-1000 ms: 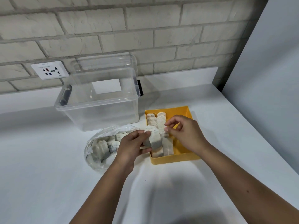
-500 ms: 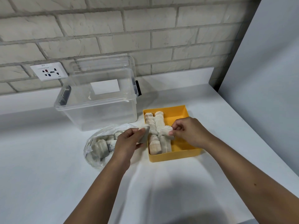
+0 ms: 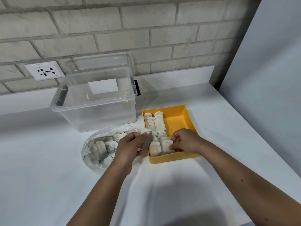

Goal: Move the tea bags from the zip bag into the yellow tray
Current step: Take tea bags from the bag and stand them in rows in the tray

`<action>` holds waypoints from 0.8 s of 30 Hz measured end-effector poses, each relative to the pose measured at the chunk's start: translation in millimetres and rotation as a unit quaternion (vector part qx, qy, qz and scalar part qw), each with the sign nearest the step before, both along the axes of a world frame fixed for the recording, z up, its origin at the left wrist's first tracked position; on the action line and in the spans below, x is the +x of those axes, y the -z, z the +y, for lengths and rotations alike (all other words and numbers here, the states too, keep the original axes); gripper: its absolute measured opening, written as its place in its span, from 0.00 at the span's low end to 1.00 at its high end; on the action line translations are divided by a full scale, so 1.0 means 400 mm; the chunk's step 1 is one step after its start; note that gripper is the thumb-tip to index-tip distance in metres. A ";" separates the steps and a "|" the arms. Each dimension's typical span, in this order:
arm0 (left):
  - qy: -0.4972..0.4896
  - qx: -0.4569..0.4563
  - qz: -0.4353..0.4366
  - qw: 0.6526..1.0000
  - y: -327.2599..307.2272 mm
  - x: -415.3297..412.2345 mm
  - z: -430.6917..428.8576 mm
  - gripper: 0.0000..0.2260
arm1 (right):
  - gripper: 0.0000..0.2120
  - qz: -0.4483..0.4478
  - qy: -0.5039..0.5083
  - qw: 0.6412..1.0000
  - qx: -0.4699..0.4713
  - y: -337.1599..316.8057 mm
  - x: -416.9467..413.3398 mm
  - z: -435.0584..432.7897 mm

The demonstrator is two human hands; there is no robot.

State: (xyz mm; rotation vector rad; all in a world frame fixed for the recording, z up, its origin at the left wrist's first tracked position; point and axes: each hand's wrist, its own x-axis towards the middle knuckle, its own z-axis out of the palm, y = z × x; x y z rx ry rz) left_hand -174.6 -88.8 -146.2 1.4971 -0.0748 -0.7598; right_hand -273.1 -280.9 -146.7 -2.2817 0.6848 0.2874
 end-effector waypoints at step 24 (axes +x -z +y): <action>0.016 -0.019 -0.053 0.998 -0.073 -0.001 -0.063 0.04 | 0.05 -0.225 0.078 0.964 0.122 -0.092 0.035 0.025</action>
